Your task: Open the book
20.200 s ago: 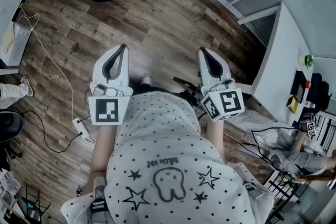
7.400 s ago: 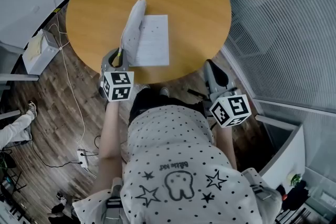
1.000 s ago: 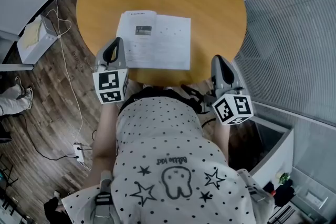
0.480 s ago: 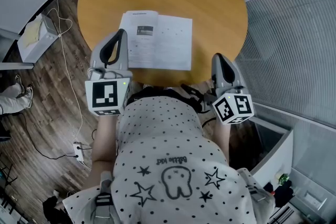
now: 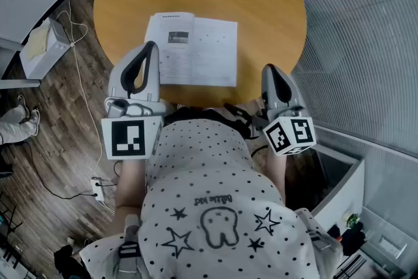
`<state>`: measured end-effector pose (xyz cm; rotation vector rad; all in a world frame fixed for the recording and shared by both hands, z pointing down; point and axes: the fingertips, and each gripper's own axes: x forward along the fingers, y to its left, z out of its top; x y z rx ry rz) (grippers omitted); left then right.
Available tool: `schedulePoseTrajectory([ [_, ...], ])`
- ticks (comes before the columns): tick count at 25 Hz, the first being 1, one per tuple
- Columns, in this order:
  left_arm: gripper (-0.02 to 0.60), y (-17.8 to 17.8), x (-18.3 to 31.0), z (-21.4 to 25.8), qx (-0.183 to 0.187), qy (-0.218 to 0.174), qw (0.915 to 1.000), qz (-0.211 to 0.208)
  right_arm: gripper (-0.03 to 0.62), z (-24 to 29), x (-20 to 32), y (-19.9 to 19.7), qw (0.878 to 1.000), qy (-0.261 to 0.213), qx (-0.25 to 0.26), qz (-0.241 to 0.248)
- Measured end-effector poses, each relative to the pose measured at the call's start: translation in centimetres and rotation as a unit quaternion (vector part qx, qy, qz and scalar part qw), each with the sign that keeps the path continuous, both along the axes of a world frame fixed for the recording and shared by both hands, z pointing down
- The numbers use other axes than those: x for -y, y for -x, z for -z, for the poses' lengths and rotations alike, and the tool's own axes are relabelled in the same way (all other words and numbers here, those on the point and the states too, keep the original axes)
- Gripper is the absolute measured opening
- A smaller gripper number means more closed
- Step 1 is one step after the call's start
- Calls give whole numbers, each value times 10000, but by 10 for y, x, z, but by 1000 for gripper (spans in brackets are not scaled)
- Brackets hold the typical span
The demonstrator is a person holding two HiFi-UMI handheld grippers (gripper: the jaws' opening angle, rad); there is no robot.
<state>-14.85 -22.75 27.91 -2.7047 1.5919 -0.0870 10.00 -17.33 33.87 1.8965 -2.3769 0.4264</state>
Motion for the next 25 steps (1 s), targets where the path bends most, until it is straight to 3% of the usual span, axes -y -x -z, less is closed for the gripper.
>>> schedulePoseTrajectory([
  [25,9,2,-24,-31,179,294,9993,-169,5,3,-8,10,9999,-7,-2,105],
])
